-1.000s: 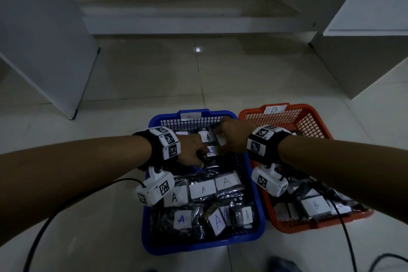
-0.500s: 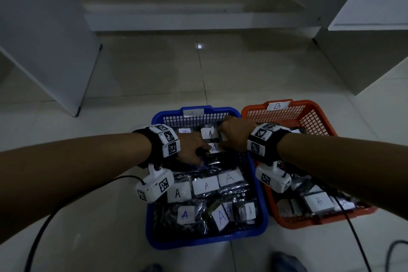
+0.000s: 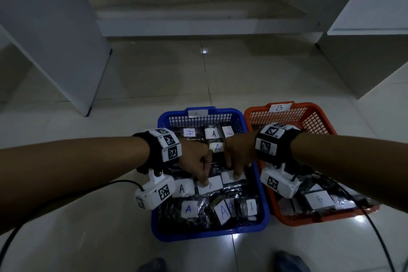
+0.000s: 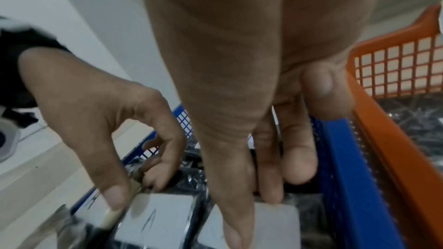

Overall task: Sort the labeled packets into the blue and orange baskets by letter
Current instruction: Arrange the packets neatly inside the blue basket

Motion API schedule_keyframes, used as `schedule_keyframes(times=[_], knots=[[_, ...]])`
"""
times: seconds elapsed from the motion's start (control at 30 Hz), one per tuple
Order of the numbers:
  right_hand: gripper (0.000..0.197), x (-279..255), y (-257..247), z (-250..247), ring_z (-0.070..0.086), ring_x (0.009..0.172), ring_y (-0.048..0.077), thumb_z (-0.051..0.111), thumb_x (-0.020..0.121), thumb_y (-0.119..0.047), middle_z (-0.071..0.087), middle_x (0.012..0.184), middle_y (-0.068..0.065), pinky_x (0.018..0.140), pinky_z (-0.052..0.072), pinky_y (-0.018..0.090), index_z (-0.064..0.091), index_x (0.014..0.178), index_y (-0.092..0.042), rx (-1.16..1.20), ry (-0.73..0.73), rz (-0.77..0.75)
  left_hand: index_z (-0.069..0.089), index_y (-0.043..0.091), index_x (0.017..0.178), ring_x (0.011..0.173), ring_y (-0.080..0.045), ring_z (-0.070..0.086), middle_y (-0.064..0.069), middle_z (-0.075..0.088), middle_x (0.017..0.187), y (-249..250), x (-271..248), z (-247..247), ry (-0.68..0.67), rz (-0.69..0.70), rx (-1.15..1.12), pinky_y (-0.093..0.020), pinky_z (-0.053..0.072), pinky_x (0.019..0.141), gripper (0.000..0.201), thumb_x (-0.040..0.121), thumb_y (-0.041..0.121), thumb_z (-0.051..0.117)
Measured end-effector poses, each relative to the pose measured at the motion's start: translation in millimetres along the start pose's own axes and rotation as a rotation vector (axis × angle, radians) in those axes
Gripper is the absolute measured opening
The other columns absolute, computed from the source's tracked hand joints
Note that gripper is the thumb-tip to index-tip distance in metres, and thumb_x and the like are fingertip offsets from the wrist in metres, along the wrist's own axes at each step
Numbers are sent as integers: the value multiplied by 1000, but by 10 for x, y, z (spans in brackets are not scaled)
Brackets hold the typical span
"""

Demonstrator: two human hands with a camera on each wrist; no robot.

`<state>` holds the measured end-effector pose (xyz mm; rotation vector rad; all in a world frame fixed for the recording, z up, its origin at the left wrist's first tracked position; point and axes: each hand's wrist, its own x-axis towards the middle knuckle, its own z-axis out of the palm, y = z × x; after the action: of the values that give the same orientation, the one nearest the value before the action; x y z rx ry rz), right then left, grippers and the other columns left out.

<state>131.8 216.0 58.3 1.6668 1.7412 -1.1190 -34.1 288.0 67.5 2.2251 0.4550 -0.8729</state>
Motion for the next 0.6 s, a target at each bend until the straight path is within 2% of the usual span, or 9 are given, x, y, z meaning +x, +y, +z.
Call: schedule_keyframes(times=[0.1, 0.17, 0.27, 0.37, 0.43, 0.5, 0.6], knots=[[40, -27, -28, 35, 70, 90, 20, 86, 75, -30, 68, 97, -7, 77, 58, 28, 72, 111, -17, -81, 23, 5, 66, 22, 101, 80, -12, 64, 0, 71, 93, 1, -10, 42, 29, -28, 9, -36, 58, 81, 32, 78, 39, 81], [46, -51, -39, 59, 66, 96, 20, 85, 76, -31, 68, 107, -2, 80, 55, 29, 68, 116, -16, -145, 61, -2, 65, 26, 101, 83, -14, 64, 3, 69, 91, 1, -17, 66, 44, -29, 28, -39, 58, 83, 33, 77, 41, 81], [53, -77, -23, 90, 65, 97, 21, 84, 78, -33, 68, 111, 4, 71, 51, 25, 65, 122, -11, -160, 59, -17, 64, 27, 100, 81, -11, 61, 8, 66, 89, 9, -25, 92, 50, -18, 41, -34, 57, 80, 32, 77, 41, 81], [34, -88, 26, 71, 62, 82, 15, 82, 81, -29, 65, 90, -4, 61, 46, 18, 69, 106, -11, -101, 54, -28, 65, 24, 103, 82, -12, 61, 4, 68, 95, 28, -31, 99, 52, -15, 46, -29, 54, 74, 33, 78, 38, 81], [22, -102, 71, -13, 63, 76, 12, 79, 83, -25, 68, 86, -3, 61, 48, 17, 71, 99, -13, -24, 30, -19, 66, 22, 104, 79, -10, 61, 1, 70, 96, 23, -35, 85, 59, -8, 43, -25, 52, 70, 32, 79, 36, 80], [13, -150, 120, -139, 65, 72, 11, 78, 84, -24, 71, 82, -3, 64, 53, 21, 71, 91, -17, 58, 24, 1, 67, 19, 104, 75, -7, 59, 0, 71, 95, 12, -44, 60, 68, 4, 19, -21, 50, 66, 30, 81, 33, 79], [4, -213, 211, -349, 68, 70, 10, 77, 85, -20, 73, 78, -5, 71, 56, 27, 73, 86, -19, 157, 95, 27, 69, 18, 103, 73, -3, 59, 6, 69, 87, -23, -52, 23, 91, 11, -29, -19, 48, 66, 26, 83, 32, 78]])
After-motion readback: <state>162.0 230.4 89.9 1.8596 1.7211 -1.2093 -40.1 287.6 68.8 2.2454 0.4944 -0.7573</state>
